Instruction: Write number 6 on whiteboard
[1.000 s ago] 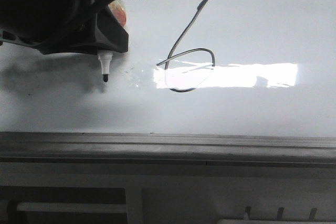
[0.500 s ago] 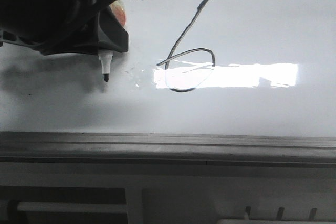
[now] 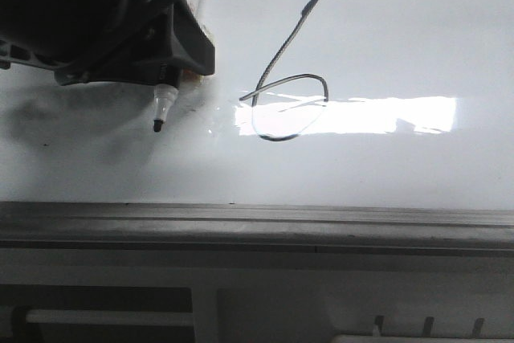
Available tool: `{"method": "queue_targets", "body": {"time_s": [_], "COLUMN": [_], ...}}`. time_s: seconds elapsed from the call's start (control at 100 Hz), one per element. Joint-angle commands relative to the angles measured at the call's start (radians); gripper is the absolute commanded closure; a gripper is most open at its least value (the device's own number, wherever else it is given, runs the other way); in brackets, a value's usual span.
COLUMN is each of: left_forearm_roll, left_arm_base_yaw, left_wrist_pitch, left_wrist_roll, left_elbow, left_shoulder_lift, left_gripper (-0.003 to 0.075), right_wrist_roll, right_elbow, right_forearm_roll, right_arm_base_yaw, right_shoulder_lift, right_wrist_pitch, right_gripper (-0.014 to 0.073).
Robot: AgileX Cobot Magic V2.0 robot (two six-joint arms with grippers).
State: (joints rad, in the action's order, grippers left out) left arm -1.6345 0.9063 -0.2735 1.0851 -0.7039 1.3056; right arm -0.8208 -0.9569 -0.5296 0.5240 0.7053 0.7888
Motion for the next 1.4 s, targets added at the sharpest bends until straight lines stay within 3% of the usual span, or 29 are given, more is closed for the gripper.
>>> {"method": "queue_targets", "body": {"time_s": [0.0, 0.04, 0.13, 0.33, 0.45, 0.52, 0.67, 0.75, 0.86, 1.06, 1.39], "left_forearm_roll": [-0.003, -0.003, -0.003, 0.004, 0.041, 0.041, 0.039, 0.039, 0.037, 0.031, -0.015], "left_arm_base_yaw": [-0.013, -0.013, -0.013, 0.007, 0.047, 0.076, 0.117, 0.126, 0.126, 0.126, 0.126], "left_wrist_pitch": [-0.129, -0.131, -0.131, -0.114, -0.112, -0.112, -0.115, -0.116, -0.115, -0.112, -0.114], "left_wrist_roll": [-0.008, -0.008, -0.008, -0.006, 0.057, 0.132, 0.280, 0.324, 0.326, 0.326, 0.326], "left_elbow": [-0.009, -0.009, -0.009, -0.044, -0.056, -0.054, -0.013, 0.038, 0.138, 0.268, 0.297], "left_shoulder_lift": [0.010, 0.010, 0.010, -0.063, -0.173, -0.254, -0.439, -0.550, -0.703, -0.916, -0.996], "left_gripper": [0.0240, 0.0162, 0.0092, 0.0104, 0.0176, 0.0263, 0.0570, 0.0739, 0.0739, 0.0739, 0.0739], "right_wrist_roll": [0.000, 0.000, 0.000, 0.000, 0.000, 0.000, 0.016, 0.111, 0.211, 0.227, 0.227], "right_elbow": [-0.023, -0.023, -0.023, -0.023, -0.023, -0.022, 0.022, 0.079, 0.185, 0.349, 0.374], "right_forearm_roll": [-0.025, -0.025, -0.025, -0.025, -0.025, -0.005, 0.082, 0.149, 0.209, 0.209, 0.207], "right_arm_base_yaw": [-0.009, -0.009, -0.009, -0.009, -0.009, -0.009, -0.009, -0.009, -0.009, -0.009, -0.009], "right_shoulder_lift": [0.000, 0.000, 0.000, -0.005, -0.041, -0.065, -0.136, -0.193, -0.299, -0.522, -0.632], "right_wrist_pitch": [-0.068, -0.068, -0.070, -0.102, -0.124, -0.124, -0.135, -0.163, -0.205, -0.289, -0.287], "right_gripper": [0.0657, 0.0657, 0.0657, 0.0657, 0.0657, 0.0656, 0.0656, 0.0656, 0.0656, 0.0657, 0.0657]}}
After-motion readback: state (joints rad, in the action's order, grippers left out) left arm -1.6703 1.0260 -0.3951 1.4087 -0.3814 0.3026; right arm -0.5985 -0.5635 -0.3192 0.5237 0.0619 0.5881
